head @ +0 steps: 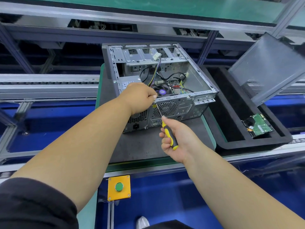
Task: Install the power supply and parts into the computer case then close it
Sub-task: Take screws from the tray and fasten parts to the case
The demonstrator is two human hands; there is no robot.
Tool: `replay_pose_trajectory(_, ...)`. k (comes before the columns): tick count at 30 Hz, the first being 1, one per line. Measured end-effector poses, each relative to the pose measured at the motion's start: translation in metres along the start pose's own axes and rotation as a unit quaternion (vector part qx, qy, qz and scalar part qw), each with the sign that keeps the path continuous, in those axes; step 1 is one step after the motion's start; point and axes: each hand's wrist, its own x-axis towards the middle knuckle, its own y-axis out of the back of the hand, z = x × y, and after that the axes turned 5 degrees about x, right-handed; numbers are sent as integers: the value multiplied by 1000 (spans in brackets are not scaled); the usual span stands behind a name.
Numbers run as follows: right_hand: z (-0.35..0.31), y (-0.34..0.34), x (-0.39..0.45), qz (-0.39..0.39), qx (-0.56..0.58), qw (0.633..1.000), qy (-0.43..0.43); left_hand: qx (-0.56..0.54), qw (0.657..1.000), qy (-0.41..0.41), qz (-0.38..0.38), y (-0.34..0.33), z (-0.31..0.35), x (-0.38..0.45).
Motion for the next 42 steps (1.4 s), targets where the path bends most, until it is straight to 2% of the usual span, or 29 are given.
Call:
replay_pose_trajectory(6, 1, 1, -2, 24, -84, 996, 18, 5, 1000, 3, -3, -1, 1, -1)
replay_pose_trajectory(11, 0, 3, 0, -13, -35, 999, -12, -1, 1000, 9, 0, 0, 1, -1)
replay_pose_trajectory(14, 1, 4, 0, -9, -5, 1000, 1, -3, 1000, 12, 1, 0, 1, -1)
replay_pose_trajectory(17, 3, 6, 2, 26, -25, 999, 38, -2, 1000, 14, -2, 0, 2, -1)
replay_pose_trajectory(21, 4, 6, 1, 26, -79, 996, 40, 0, 1000, 18, -1, 0, 3, -1)
replay_pose_trajectory(28, 0, 0, 1, -13, -19, 1000, -18, -2, 1000, 7, 2, -1, 1, -1)
replay_pose_trajectory(30, 2, 1, 2, -21, -5, 1000, -4, -1, 1000, 3, 4, -1, 1, -1)
replay_pose_trajectory(35, 4, 2, 3, 26, -19, 999, 44, 2, 1000, 1, 5, 0, 1, -2)
replay_pose_trajectory(42, 3, -2, 5, 24, -48, 998, 31, 6, 1000, 0, 4, -1, 1, -1)
